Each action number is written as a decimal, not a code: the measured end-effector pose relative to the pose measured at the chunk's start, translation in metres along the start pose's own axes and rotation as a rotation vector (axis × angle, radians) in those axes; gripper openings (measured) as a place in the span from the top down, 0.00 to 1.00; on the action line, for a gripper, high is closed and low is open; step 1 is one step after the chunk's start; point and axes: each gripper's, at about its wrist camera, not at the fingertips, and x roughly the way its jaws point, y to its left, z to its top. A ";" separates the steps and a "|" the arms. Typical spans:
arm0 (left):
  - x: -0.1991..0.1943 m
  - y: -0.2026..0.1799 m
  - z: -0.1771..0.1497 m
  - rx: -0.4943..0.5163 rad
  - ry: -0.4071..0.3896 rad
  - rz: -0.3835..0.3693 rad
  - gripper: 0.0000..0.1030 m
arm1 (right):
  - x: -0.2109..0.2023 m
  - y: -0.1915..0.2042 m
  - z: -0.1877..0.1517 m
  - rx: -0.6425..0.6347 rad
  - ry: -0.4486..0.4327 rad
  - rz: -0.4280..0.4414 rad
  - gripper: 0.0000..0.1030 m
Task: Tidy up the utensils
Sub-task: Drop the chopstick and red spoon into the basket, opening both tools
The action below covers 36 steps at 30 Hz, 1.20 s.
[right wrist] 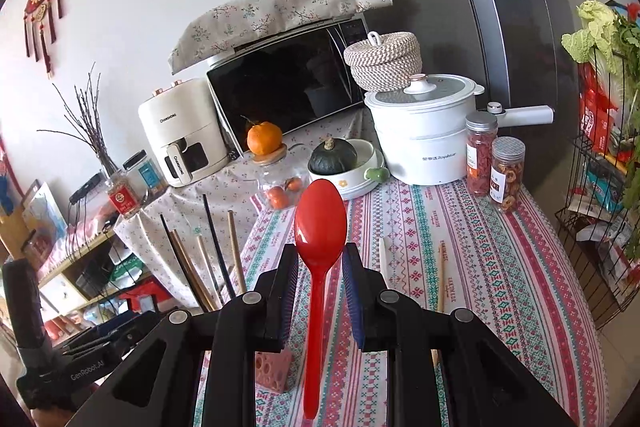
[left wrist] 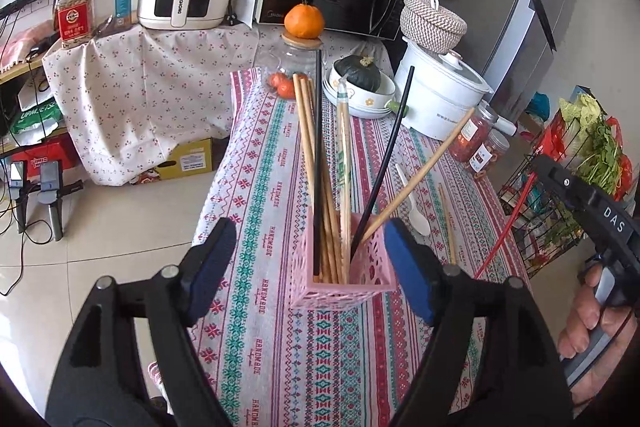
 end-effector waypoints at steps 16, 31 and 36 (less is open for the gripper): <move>0.006 0.037 -0.018 0.004 0.165 0.009 0.21 | 0.014 0.094 -0.013 -0.150 -0.183 0.044 0.78; 0.009 0.034 -0.019 0.037 0.182 -0.002 0.21 | 0.054 0.109 -0.040 -0.263 -0.085 -0.027 0.76; 0.008 0.026 -0.019 0.053 0.176 -0.006 0.21 | 0.042 0.098 -0.034 -0.212 -0.080 0.002 0.51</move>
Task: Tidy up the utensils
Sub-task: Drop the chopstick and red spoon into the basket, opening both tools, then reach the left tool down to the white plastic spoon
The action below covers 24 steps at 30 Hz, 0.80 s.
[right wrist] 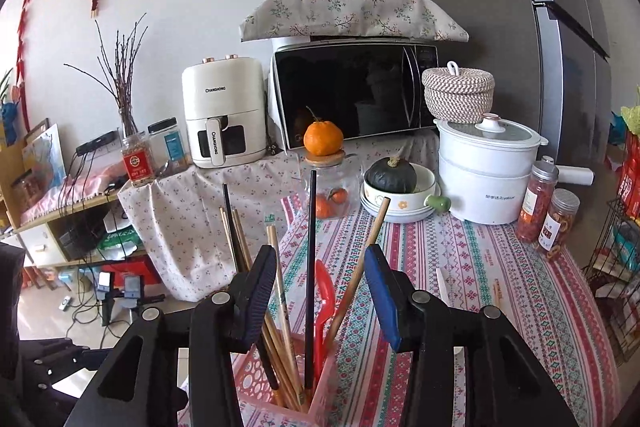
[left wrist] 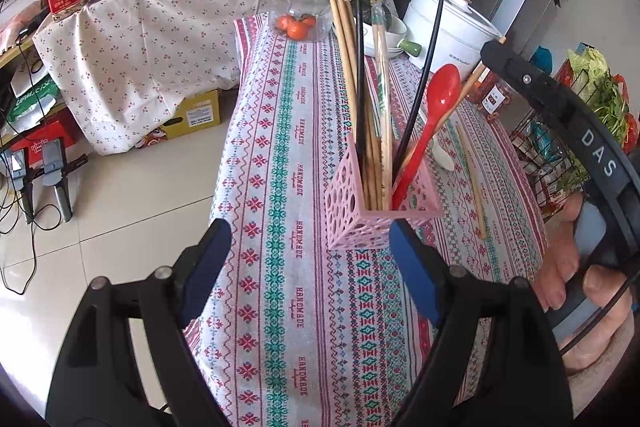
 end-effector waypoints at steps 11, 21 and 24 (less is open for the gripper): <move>0.000 -0.031 -0.004 0.066 -0.002 -0.022 0.20 | -0.036 -0.054 0.013 0.040 0.033 -0.012 0.30; 0.008 -0.086 -0.010 0.199 0.029 -0.058 0.18 | -0.038 -0.132 -0.002 0.093 0.234 -0.127 0.16; 0.013 -0.107 -0.012 0.246 0.039 -0.066 0.17 | -0.038 -0.152 -0.010 0.102 0.290 -0.162 0.15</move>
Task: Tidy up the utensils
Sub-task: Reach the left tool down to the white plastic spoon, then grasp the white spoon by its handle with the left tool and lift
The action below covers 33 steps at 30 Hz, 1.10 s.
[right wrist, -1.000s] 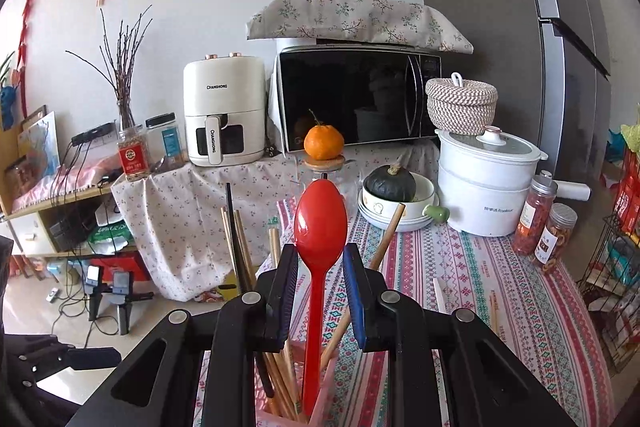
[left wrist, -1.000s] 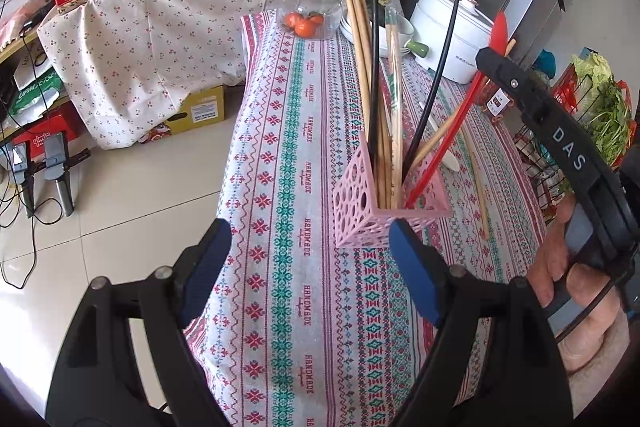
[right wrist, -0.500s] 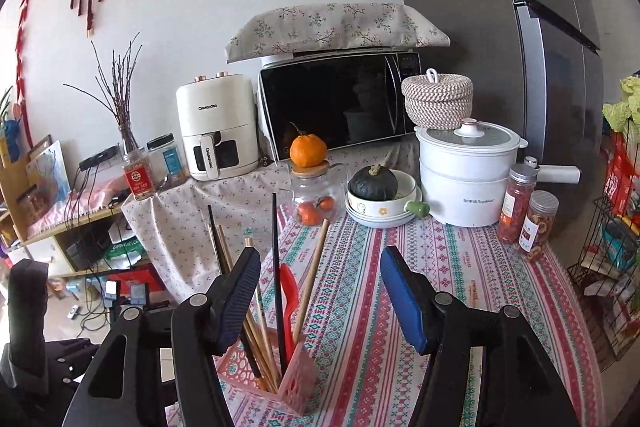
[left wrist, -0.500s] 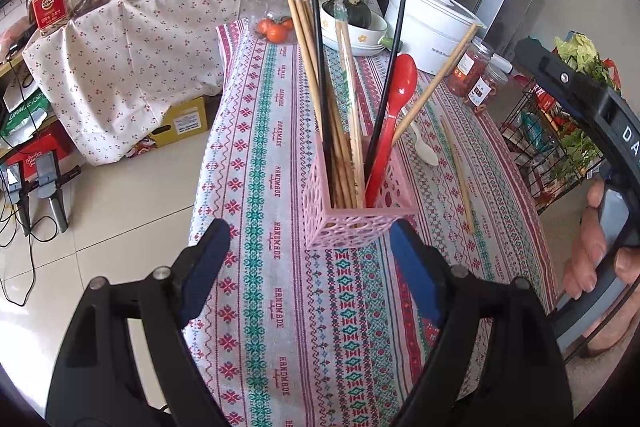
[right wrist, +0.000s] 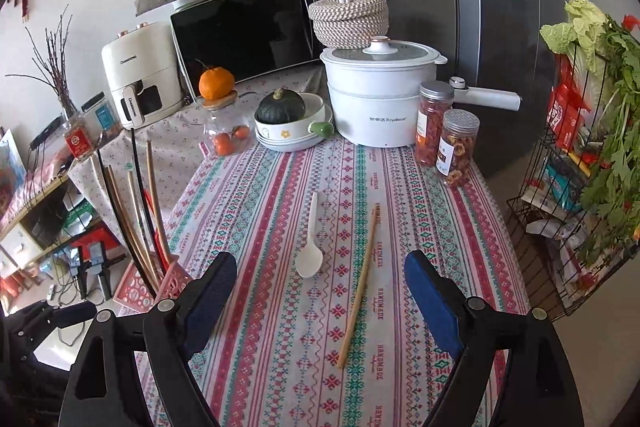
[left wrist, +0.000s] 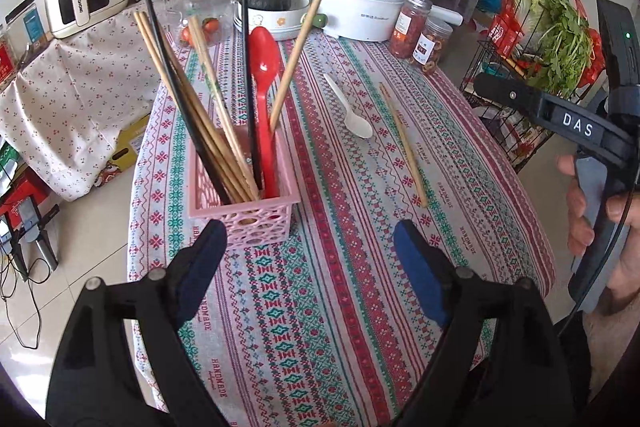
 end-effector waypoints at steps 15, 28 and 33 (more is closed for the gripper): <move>0.084 -0.074 0.017 -0.053 0.092 -0.057 0.21 | 0.018 -0.106 -0.011 0.130 0.123 -0.158 0.15; 0.165 -0.063 0.092 -0.203 0.022 0.092 0.33 | 0.040 -0.138 -0.019 0.160 0.204 -0.147 0.15; 0.194 -0.058 0.132 -0.187 0.057 0.132 0.49 | 0.049 -0.149 -0.023 0.200 0.233 -0.144 0.15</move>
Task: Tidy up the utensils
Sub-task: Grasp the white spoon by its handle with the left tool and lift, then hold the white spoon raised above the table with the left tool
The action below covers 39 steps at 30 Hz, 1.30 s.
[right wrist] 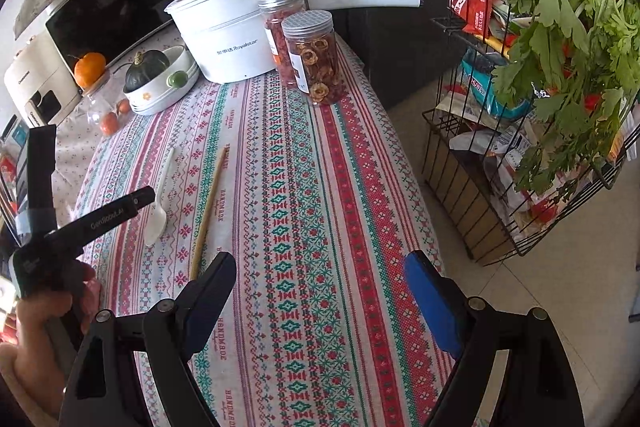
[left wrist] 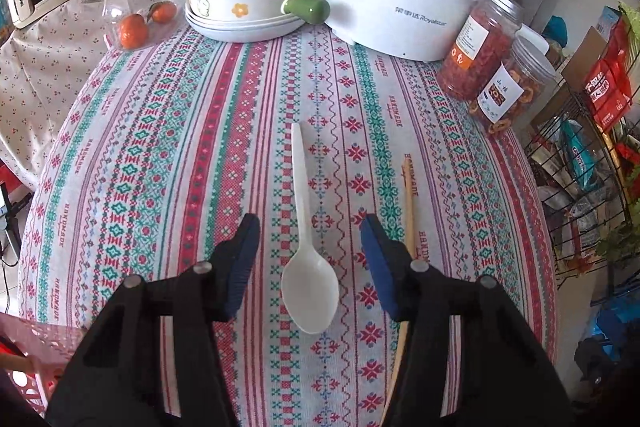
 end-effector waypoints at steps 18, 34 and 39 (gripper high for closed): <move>0.059 -0.005 0.028 0.048 0.107 0.073 0.89 | 0.024 0.012 0.005 0.007 0.065 0.036 0.15; 0.036 -0.025 0.014 0.106 0.066 0.048 0.90 | 0.029 0.018 0.005 -0.006 0.073 0.007 0.15; 0.030 -0.031 0.007 0.117 0.053 0.066 0.89 | 0.028 0.018 0.005 -0.009 0.071 0.010 0.15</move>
